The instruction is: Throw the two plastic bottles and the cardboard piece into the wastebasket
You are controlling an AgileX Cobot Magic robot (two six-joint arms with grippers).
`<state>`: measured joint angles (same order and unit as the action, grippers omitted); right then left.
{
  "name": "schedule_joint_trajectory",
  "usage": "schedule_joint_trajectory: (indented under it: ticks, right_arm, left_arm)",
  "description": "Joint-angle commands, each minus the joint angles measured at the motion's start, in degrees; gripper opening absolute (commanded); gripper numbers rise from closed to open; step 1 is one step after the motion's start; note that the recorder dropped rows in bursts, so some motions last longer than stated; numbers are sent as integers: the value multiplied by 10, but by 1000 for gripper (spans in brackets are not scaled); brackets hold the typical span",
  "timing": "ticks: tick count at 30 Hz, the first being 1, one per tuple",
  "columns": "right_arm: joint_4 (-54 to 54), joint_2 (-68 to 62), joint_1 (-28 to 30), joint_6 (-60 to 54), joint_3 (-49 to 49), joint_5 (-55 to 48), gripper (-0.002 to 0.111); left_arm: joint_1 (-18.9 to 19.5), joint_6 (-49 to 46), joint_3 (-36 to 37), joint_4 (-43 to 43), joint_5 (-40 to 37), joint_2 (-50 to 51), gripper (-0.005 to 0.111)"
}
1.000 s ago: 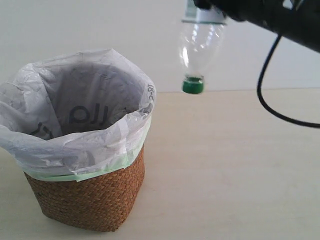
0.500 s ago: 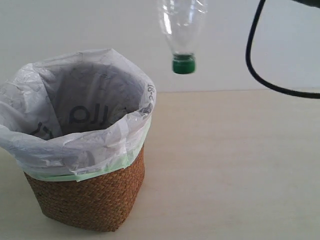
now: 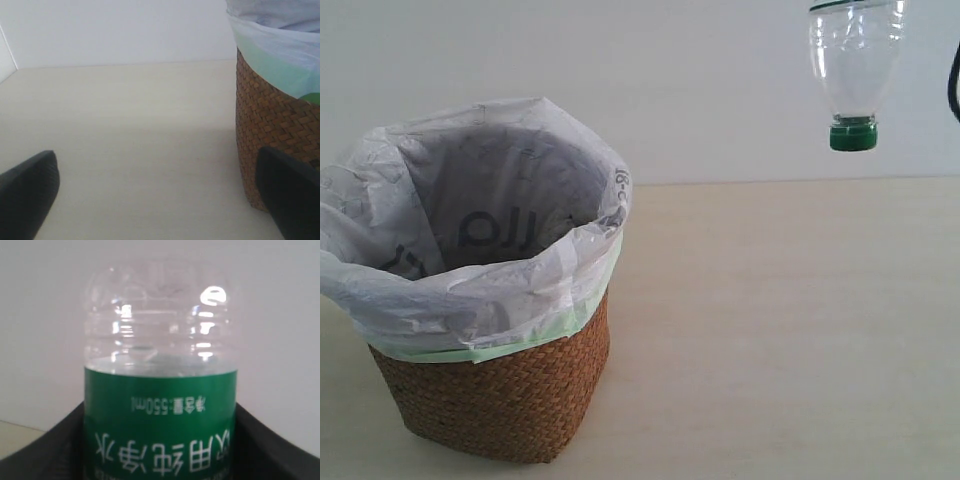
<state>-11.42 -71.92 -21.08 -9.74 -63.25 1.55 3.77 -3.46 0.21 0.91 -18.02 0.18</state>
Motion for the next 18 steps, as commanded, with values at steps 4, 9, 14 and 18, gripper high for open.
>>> schedule_joint_trajectory:
  ticks: [4, 9, 14, 18]
  right_arm:
    - [3, -67, -223, 66, -62, 116, 8]
    - [-18, -149, -296, 94, -238, 51, 78]
    - [-41, -142, -194, 97, -263, -123, 68]
    - [-35, -120, -71, 97, -263, -265, 68]
  left_arm:
    - [-4, 5, -2, 1, 4, -2, 108]
    - [-4, 5, -2, 1, 4, -2, 108]
    - [-4, 5, -2, 1, 4, -2, 108]
    - [-4, 5, -2, 1, 4, -2, 108]
